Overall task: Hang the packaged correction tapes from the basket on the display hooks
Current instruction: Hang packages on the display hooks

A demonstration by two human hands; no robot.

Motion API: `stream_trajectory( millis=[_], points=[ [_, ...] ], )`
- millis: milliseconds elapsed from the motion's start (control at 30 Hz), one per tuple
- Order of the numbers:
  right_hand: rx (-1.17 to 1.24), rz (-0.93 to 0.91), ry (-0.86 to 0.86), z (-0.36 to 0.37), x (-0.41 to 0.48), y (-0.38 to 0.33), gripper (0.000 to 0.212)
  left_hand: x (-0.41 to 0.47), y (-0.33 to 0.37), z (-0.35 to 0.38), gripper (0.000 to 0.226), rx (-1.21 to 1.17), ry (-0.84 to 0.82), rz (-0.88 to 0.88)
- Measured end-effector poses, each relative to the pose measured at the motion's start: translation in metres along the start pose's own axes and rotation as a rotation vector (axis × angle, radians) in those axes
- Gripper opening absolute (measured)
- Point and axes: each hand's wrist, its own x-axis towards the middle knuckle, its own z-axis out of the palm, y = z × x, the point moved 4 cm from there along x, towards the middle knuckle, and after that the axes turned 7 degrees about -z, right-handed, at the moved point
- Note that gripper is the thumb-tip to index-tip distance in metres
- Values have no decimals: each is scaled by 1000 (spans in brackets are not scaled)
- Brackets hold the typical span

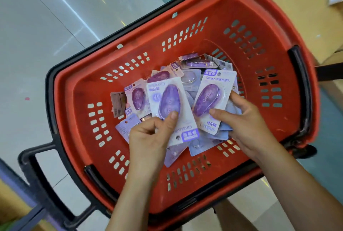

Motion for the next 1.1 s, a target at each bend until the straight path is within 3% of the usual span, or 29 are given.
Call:
stream_trajectory(
  millis=[133, 267, 433, 633, 800, 967, 1100],
  points=[
    [46, -16, -90, 1, -27, -44, 38, -28, 16, 14, 56, -206, -187, -84],
    [89, -49, -128, -1, -63, -92, 33, -58, 47, 23, 40, -359, -257, -119],
    [19, -91, -146, -7, -113, -151, 18, -121, 108, 34, 47, -162, -426, -41],
    [-33, -157, -40, -12, -175, -212, 12, -194, 178, 44, 21, 97, -327, 123],
    [54, -194, 50, -16, -223, -253, 7, -239, 215, 51, 19, 135, -337, 193],
    [140, -232, 126, -21, -275, -274, 13, -275, 228, 47, 23, 148, -477, 167],
    [204, -312, 146, -24, -322, -280, 33, -306, 223, 45, 34, 130, -579, 133]
  ],
)
